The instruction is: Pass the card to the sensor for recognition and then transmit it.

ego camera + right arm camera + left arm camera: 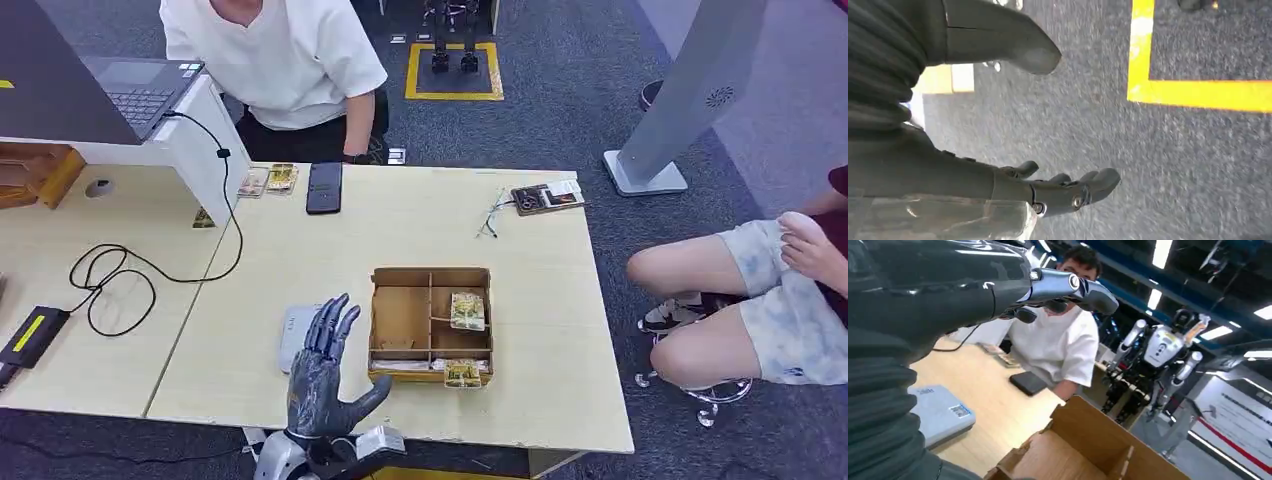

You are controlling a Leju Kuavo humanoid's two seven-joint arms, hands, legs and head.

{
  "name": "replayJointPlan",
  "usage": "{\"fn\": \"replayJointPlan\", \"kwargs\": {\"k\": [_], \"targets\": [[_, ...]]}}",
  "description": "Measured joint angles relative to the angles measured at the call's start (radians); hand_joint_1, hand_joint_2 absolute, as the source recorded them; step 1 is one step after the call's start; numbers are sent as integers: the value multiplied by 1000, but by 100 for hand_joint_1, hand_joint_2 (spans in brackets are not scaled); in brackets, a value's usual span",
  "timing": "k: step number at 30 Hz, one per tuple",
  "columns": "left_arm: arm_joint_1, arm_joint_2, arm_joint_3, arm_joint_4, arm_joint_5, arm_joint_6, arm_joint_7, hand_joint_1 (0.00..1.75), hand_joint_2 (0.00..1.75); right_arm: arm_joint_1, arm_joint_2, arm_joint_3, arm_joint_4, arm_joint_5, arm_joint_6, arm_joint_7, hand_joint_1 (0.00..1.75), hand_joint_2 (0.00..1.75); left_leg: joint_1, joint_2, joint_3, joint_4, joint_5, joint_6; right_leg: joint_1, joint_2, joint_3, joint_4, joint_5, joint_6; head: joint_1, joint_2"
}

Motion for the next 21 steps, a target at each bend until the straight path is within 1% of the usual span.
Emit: {"fn": "replayJointPlan", "kwargs": {"k": [1,2,3,4,6,8,11,15,21], "targets": [[-1,2,-7,0,-7,0,5,0,175,0,2,-4,-2,9,12,5,0,175,0,0,0,0,0,0,0,0,0,0,0,0,0,0],[-4,8,-22,-1,-22,0,27,0,175,0,3,-10,-5,18,28,14,0,175,0,0,0,0,0,0,0,0,0,0,0,0,0,0],[-6,16,-44,0,-37,0,60,0,175,0,4,-19,-7,25,43,24,0,175,0,0,0,0,0,0,0,0,0,0,0,0,0,0],[-7,22,-58,0,-47,0,76,0,175,0,4,-23,-8,28,51,28,0,175,0,0,0,0,0,0,0,0,0,0,0,0,0,0],[-13,38,-94,0,-56,0,135,0,175,0,4,-35,-10,39,71,43,0,175,0,0,0,0,0,0,0,0,0,0,0,0,0,0],[-23,58,-147,2,-56,0,189,0,175,-1,3,-41,-12,66,87,47,0,175,0,0,0,0,0,0,0,0,0,0,0,0,0,0],[-46,87,-226,20,-50,0,243,0,175,-4,1,-42,-12,100,95,43,0,175,0,0,0,0,0,0,0,0,0,0,0,0,0,0],[-86,119,-329,60,-9,-1,274,0,175,-6,-2,-42,-12,130,96,37,0,175,0,0,0,0,0,0,0,0,0,0,0,0,0,0],[-160,142,-474,154,32,-11,285,0,175,-12,-6,-42,-9,151,98,22,0,175,0,0,0,0,0,0,0,0,0,0,0,0,0,0]]}}
